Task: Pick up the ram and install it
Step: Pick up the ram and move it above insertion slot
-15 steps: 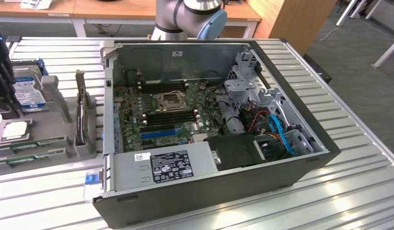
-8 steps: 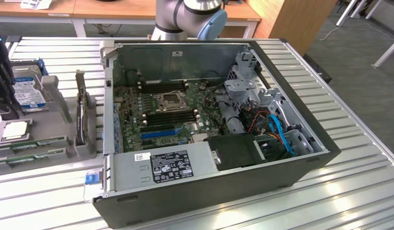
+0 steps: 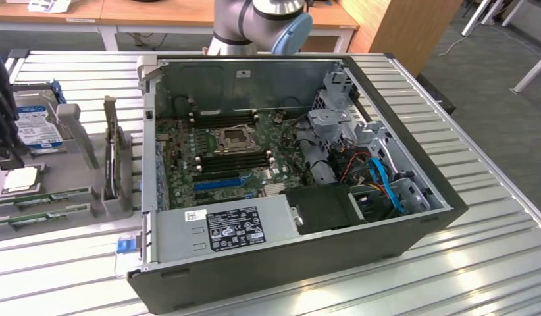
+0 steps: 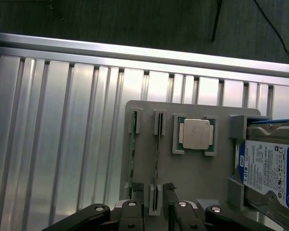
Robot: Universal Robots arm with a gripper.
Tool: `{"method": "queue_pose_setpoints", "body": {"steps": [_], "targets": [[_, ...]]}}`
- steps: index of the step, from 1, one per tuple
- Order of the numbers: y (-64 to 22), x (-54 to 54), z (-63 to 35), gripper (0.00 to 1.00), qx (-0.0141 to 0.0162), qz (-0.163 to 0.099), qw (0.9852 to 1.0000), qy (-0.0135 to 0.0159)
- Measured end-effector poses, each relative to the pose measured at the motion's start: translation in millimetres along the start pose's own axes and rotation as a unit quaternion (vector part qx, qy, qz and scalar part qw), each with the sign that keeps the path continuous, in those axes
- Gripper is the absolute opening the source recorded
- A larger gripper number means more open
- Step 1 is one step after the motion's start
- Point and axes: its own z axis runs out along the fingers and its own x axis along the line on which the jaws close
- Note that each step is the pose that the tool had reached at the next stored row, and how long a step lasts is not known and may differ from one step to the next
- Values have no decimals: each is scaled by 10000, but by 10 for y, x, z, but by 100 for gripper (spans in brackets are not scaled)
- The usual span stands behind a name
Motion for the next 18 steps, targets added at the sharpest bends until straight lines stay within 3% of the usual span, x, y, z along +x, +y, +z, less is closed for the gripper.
{"method": "queue_pose_setpoints", "body": {"steps": [8,18], "targets": [[0,2,3,30,-1,0,10000,0],[-6,2,92,30,0,0,10000,-1]]}}
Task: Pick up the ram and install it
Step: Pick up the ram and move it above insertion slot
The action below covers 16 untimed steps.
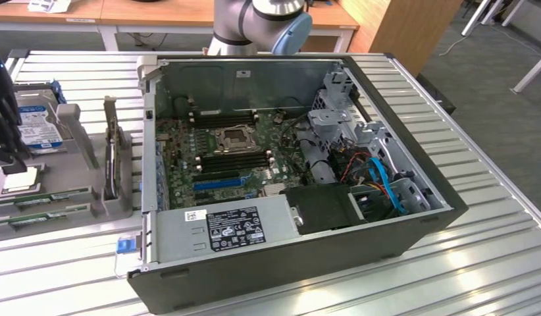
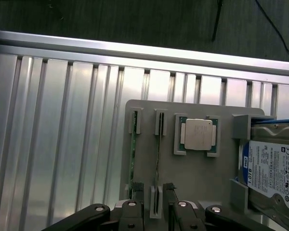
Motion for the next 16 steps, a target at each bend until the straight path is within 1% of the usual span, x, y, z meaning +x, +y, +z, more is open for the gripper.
{"method": "queue_pose_setpoints", "body": {"steps": [16], "targets": [[-9,0,129,30,0,0,10000,0]]}}
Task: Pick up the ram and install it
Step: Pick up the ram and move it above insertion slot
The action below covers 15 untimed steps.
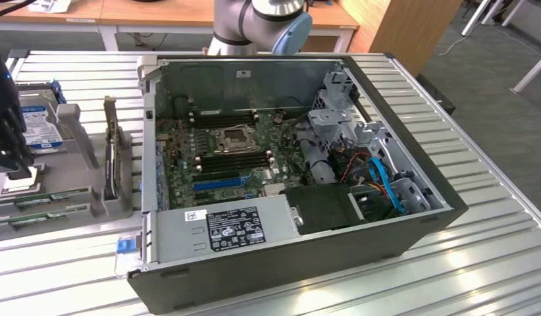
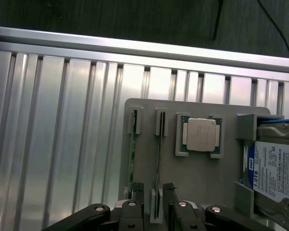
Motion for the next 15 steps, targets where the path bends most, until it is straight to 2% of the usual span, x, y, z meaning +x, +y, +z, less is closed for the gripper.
{"method": "queue_pose_setpoints", "body": {"steps": [15], "targets": [[-8,0,111,30,-1,0,10000,0]]}}
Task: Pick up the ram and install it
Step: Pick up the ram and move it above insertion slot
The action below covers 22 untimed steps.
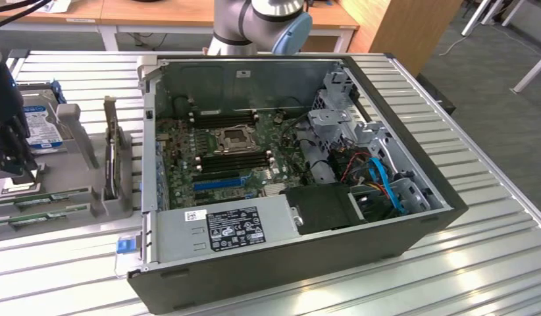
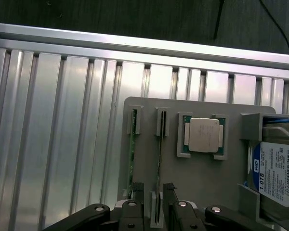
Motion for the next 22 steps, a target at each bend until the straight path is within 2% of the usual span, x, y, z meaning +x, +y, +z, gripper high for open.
{"method": "queue_pose_setpoints", "body": {"steps": [5,17,22], "targets": [[-2,0,33,30,0,0,10000,0],[-2,0,37,30,0,0,10000,0],[2,39,37,30,0,0,10000,0]]}}
